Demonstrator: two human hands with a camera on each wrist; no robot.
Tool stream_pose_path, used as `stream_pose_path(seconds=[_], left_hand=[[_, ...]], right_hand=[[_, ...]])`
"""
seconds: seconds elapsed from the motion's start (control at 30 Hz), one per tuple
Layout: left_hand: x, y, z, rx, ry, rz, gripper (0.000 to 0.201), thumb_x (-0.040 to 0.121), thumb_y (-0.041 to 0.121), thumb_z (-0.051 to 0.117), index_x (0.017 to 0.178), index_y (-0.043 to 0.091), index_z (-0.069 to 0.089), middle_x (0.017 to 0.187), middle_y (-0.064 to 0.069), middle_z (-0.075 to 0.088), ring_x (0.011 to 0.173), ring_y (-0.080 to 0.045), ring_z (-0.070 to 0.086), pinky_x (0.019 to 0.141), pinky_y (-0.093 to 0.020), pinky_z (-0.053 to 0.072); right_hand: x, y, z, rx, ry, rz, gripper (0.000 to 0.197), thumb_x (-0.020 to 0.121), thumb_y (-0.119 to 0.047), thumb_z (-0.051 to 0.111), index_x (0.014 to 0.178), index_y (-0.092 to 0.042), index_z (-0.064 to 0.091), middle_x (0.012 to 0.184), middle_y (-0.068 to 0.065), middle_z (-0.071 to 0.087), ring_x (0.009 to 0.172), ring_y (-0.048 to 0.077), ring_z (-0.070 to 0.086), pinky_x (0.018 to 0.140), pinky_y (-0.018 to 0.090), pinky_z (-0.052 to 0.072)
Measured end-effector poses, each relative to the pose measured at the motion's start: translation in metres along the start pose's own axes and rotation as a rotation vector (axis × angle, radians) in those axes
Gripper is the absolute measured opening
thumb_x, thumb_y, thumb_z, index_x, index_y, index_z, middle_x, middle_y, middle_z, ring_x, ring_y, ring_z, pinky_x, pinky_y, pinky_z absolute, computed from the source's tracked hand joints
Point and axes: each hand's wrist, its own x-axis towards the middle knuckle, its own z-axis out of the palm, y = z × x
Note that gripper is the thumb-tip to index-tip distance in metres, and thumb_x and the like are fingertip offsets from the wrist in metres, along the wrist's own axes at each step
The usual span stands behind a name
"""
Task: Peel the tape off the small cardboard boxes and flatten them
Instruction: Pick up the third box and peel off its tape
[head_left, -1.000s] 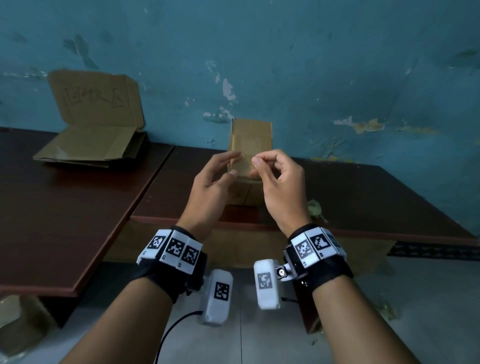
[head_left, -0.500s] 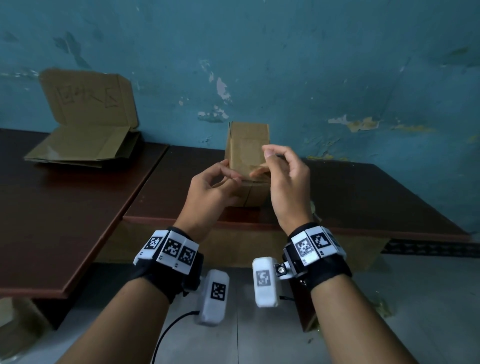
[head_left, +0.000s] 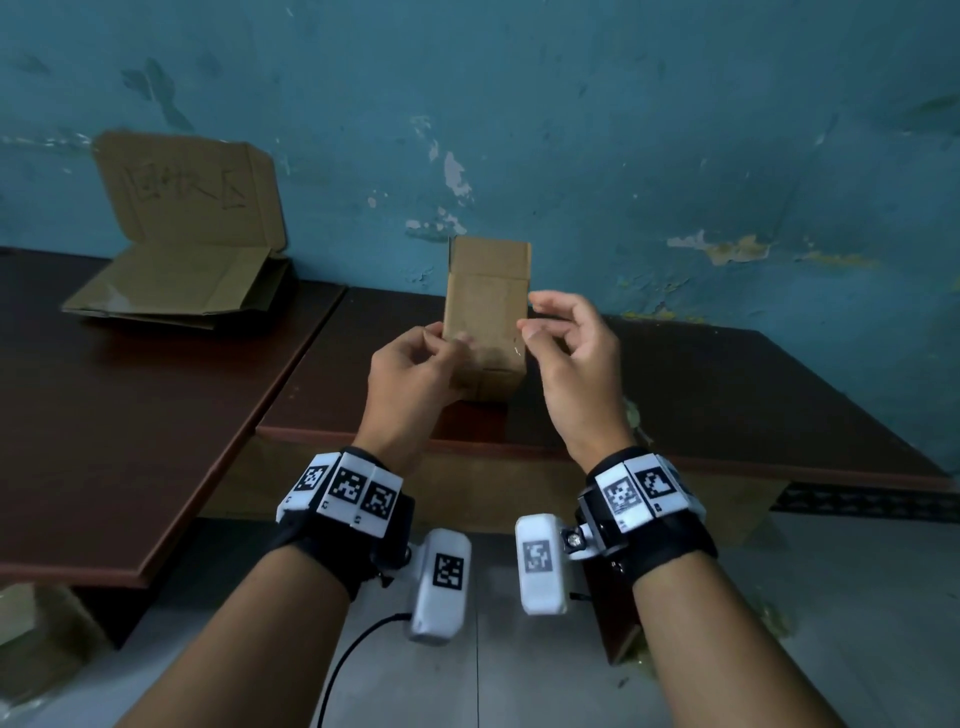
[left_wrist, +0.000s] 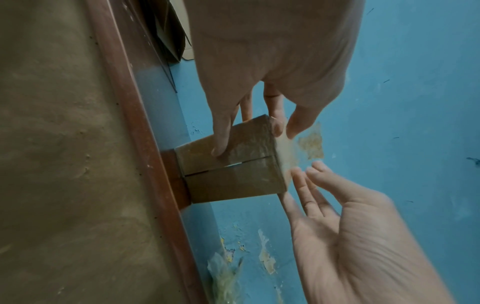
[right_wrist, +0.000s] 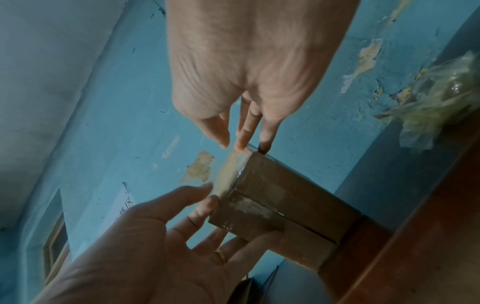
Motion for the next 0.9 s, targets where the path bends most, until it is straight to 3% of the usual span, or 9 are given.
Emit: stream_pose_path(seconds=[0.2,0.3,0.37,0.47,0.53,0.63,0.7,0.8,0.9], left_hand=[[-0.0013,-0.0001,-0.0022,-0.027,-0.083,0.009,0.026,0.091,-0.014,0.07,0.096,0.01,0.06,0.126,-0.021,0.07,0.118,-0.041,0.071,0.091,-0.05,0.065],[-0.0003,-0.004,-0.0014,-0.024,-0.104,0.029,0.026,0.092,-0.011,0.073,0.101,0.011,0.063,0.125,-0.023,0.07,0.119,-0.043,0.071,0.1,-0.063,0.059],[-0.0005,-0.0051,0.0004,-0.014,-0.078,0.034,0.028,0.092,-0.014,0.072,0.105,0.009,0.063,0.124,-0.02,0.07,0.118,-0.041,0.072,0.101,-0.063,0.059],[-0.0011,-0.0039,0.0011,-0.008,-0.044,0.046,0.044,0.09,-0.014,0.075,0.124,0.007,0.057,0.131,-0.014,0.067,0.118,-0.032,0.074,0.096,-0.05,0.064],[-0.0004,-0.004,0.0002,-0.002,-0.021,0.043,0.055,0.089,-0.009,0.079,0.132,0.012,0.053,0.136,-0.012,0.063,0.119,-0.024,0.073,0.093,-0.042,0.065],[0.0012,-0.0046,-0.0006,-0.009,0.012,0.036,0.047,0.09,-0.007,0.08,0.127,0.008,0.056,0.132,-0.014,0.067,0.116,-0.021,0.075,0.092,-0.04,0.066],[0.0022,-0.0054,-0.0017,-0.022,0.023,0.047,0.037,0.09,-0.007,0.079,0.118,0.005,0.059,0.124,-0.013,0.072,0.113,-0.021,0.076,0.089,-0.039,0.066],[0.0022,-0.007,-0.002,-0.031,-0.005,0.072,0.027,0.092,-0.008,0.076,0.11,0.005,0.059,0.121,-0.01,0.077,0.111,-0.023,0.078,0.084,-0.036,0.065],[0.0029,-0.0062,-0.0018,-0.107,-0.017,0.068,0.018,0.099,-0.014,0.063,0.106,0.001,0.059,0.122,-0.014,0.077,0.114,-0.028,0.076,0.085,-0.032,0.065]], right_hand=[[-0.0028,0.0023,0.0002,-0.125,0.003,-0.04,0.033,0.082,-0.007,0.088,0.106,-0.025,0.074,0.126,0.0,0.053,0.116,0.005,0.065,0.105,0.033,0.058],[-0.0051,0.0063,0.005,-0.236,0.021,-0.067,0.042,0.075,-0.011,0.094,0.11,-0.026,0.074,0.133,-0.003,0.041,0.126,-0.008,0.05,0.112,0.026,0.049],[-0.0063,0.0082,0.0075,-0.285,0.023,-0.051,0.047,0.075,-0.015,0.096,0.115,-0.024,0.073,0.138,0.0,0.038,0.128,-0.004,0.047,0.113,0.019,0.044],[-0.009,0.0055,0.0069,-0.349,0.006,0.017,0.053,0.078,-0.021,0.094,0.123,-0.024,0.066,0.135,0.004,0.048,0.108,-0.006,0.048,0.093,-0.004,0.035],[-0.01,0.0057,0.0062,-0.336,0.023,0.046,0.059,0.079,-0.025,0.093,0.128,-0.025,0.06,0.133,0.001,0.054,0.107,-0.001,0.051,0.087,-0.003,0.038],[-0.0094,0.0075,0.0074,-0.27,0.058,0.094,0.069,0.077,-0.029,0.095,0.132,-0.027,0.053,0.128,-0.011,0.057,0.12,0.011,0.059,0.099,0.026,0.055],[-0.009,0.0085,0.0079,-0.215,0.073,0.145,0.07,0.076,-0.03,0.095,0.131,-0.027,0.051,0.123,-0.016,0.057,0.119,0.014,0.064,0.097,0.037,0.06],[-0.0095,0.009,0.0067,-0.186,0.086,0.146,0.068,0.079,-0.03,0.094,0.131,-0.027,0.05,0.127,-0.008,0.061,0.116,0.013,0.066,0.094,0.037,0.062],[-0.0095,0.0088,0.0048,-0.162,0.071,0.134,0.06,0.089,-0.026,0.084,0.139,-0.025,0.051,0.125,-0.01,0.062,0.108,0.0,0.066,0.087,0.018,0.059]])
